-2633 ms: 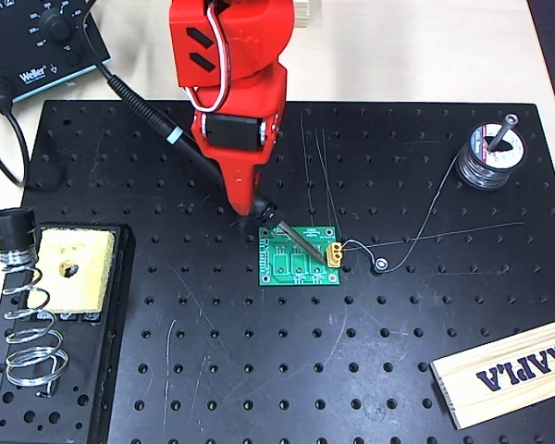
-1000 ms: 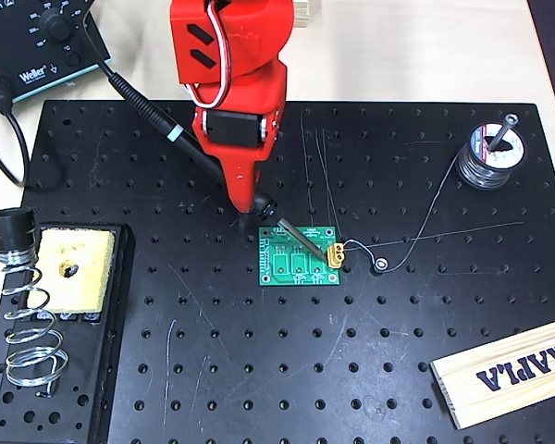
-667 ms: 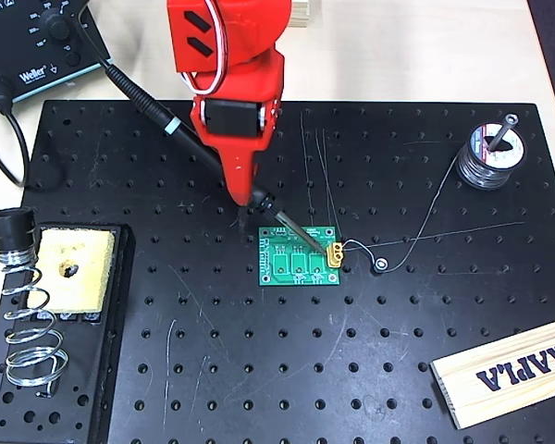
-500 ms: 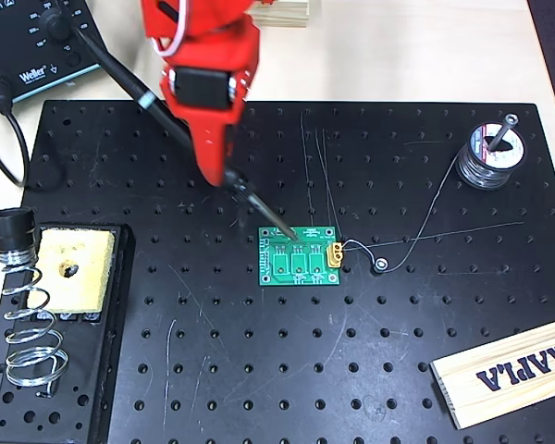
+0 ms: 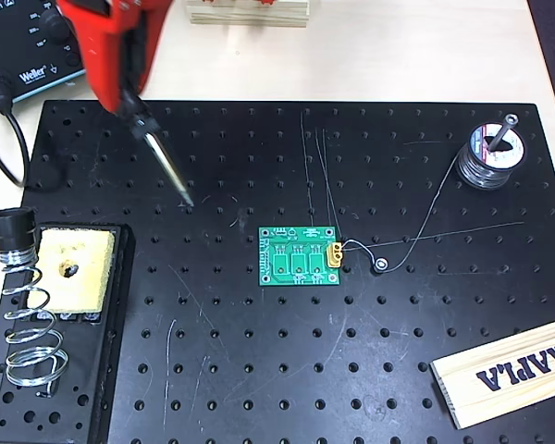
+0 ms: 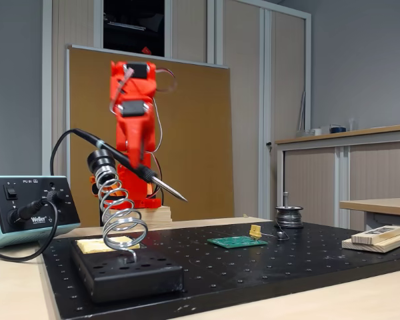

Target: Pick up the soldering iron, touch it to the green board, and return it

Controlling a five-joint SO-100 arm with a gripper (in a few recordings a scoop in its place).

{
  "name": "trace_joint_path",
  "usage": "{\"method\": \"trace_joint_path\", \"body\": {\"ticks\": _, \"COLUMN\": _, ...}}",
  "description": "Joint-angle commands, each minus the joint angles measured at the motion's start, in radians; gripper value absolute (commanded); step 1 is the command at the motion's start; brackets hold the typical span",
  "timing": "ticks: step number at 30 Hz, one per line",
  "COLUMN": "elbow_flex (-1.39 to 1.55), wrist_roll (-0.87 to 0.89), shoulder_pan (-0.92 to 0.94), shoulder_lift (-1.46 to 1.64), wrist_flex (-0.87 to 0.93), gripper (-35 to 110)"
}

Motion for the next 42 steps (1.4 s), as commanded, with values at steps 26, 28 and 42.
{"method": "trace_joint_path", "body": {"ticks": 26, "elbow_flex": -0.782, "wrist_roll": 0.023, "shoulder_pan": 0.279, "shoulder_lift": -0.431, "wrist_flex": 0.268, "gripper": 0}}
{"method": "trace_joint_path", "body": {"ticks": 28, "elbow_flex": -0.804, "wrist_roll": 0.020, "shoulder_pan": 0.281, "shoulder_lift": -0.456, "wrist_flex": 0.265, "gripper": 0}}
{"method": "trace_joint_path", "body": {"ticks": 42, "elbow_flex": -0.802, "wrist_roll": 0.067, "shoulder_pan": 0.192, "shoulder_lift": -0.497, "wrist_flex": 0.256, "gripper": 0}}
